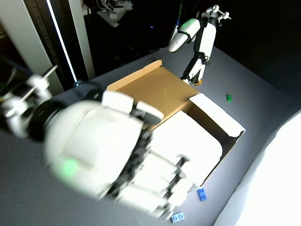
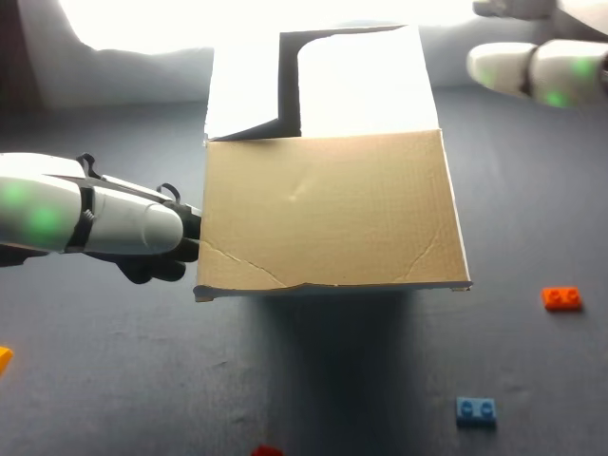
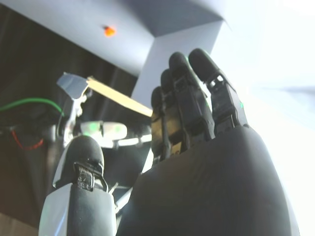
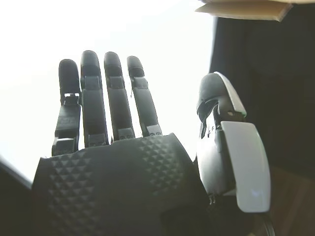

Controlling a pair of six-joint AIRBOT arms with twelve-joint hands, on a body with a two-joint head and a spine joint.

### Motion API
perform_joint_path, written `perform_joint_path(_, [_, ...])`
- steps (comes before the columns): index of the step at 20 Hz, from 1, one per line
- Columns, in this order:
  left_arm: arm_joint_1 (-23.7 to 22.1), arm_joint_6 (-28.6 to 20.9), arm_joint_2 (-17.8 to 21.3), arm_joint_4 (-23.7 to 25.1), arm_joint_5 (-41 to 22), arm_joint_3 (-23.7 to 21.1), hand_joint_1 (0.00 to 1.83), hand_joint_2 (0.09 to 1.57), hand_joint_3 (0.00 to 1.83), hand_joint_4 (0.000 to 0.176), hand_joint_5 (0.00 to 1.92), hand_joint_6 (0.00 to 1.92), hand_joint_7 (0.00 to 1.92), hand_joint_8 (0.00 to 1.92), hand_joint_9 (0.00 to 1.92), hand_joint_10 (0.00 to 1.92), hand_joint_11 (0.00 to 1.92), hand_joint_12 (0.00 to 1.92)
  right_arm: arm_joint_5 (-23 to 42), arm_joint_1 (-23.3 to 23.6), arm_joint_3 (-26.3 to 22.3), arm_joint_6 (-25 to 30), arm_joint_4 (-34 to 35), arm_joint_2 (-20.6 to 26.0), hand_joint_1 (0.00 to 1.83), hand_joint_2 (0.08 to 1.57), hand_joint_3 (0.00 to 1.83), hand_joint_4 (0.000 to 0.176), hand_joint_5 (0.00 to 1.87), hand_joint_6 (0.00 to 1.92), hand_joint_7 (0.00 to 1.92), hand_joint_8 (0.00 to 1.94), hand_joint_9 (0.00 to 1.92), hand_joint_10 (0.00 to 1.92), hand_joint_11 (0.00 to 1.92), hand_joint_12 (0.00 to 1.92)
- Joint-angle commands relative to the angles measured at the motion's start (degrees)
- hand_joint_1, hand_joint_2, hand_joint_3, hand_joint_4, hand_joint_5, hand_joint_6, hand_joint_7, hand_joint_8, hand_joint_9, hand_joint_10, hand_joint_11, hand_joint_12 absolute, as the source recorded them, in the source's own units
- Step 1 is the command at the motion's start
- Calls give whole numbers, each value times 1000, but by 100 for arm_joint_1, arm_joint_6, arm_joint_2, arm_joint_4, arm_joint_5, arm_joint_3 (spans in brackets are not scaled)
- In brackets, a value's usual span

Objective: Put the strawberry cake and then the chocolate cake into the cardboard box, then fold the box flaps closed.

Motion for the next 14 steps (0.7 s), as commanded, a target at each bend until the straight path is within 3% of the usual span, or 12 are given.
perform_joint_path(1, [-110,-81,40,-278,-144,-19,249,1215,1,27,317,4,407,2,498,9,2,1266,946,-68,-51,200,-107,192,0,1278,0,0,372,7,449,13,410,5,0,949])
perform_joint_path(5, [-340,-171,39,-277,-258,-6,231,1223,4,21,322,5,424,7,499,7,2,1270,1359,-564,-242,277,-106,568,0,1277,0,0,333,2,407,2,388,4,0,893])
perform_joint_path(10, [-586,-248,43,-276,-258,85,204,1233,3,23,305,0,389,0,478,2,0,1252,1677,-647,-314,549,-102,726,0,1274,0,0,296,0,341,0,360,0,0,937])
perform_joint_path(14, [-739,-264,-3,-275,-253,212,234,1230,0,12,384,18,396,1,504,8,6,1293,1737,-670,-326,663,-102,735,0,1279,0,0,305,5,357,11,382,9,0,988])
